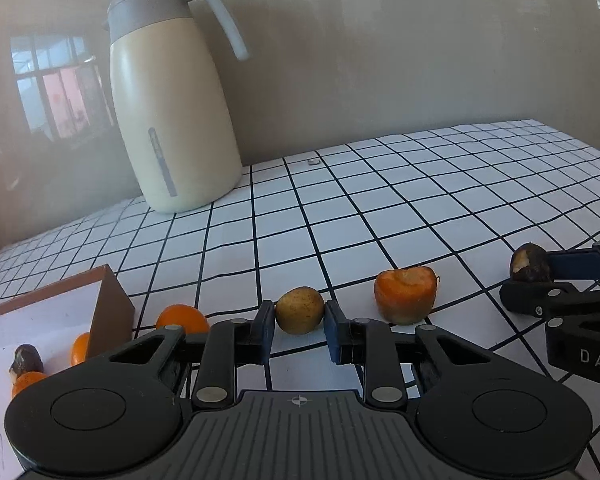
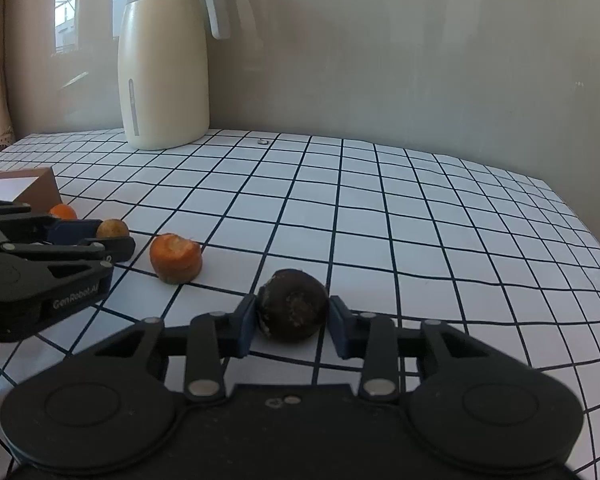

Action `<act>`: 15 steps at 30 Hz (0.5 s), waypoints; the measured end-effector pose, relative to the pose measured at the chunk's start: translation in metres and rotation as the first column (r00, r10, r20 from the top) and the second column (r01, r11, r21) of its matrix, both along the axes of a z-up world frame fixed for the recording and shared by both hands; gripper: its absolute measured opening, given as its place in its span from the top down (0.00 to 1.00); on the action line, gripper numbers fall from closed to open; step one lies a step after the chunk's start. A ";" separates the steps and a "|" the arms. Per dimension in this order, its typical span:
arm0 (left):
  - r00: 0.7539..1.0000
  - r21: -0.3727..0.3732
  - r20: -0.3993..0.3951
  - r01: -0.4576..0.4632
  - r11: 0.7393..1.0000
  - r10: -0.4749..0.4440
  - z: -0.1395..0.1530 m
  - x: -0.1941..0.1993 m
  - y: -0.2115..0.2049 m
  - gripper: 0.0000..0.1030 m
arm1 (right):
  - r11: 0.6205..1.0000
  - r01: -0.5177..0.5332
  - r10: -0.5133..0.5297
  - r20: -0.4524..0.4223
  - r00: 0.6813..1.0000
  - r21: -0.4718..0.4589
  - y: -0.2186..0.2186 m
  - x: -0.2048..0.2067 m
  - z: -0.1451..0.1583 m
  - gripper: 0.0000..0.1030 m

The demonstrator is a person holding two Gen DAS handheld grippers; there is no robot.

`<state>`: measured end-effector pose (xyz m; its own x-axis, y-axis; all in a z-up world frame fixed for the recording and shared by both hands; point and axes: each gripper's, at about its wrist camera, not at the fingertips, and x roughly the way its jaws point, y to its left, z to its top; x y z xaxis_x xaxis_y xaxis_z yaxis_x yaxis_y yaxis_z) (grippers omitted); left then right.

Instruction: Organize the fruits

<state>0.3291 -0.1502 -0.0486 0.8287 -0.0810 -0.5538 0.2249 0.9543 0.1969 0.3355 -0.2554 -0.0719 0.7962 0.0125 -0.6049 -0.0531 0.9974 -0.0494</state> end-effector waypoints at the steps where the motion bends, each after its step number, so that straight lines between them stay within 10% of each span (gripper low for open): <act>1: 1.000 -0.005 0.000 -0.001 1.000 0.001 0.000 0.000 0.001 0.74 | 1.000 0.001 -0.001 0.001 1.000 0.000 0.000 0.000 0.000 0.73; 15: 0.997 -0.034 0.071 0.024 0.999 -0.022 0.026 -0.050 0.013 0.74 | 1.000 0.004 -0.004 0.045 0.999 -0.007 0.007 -0.029 0.017 0.73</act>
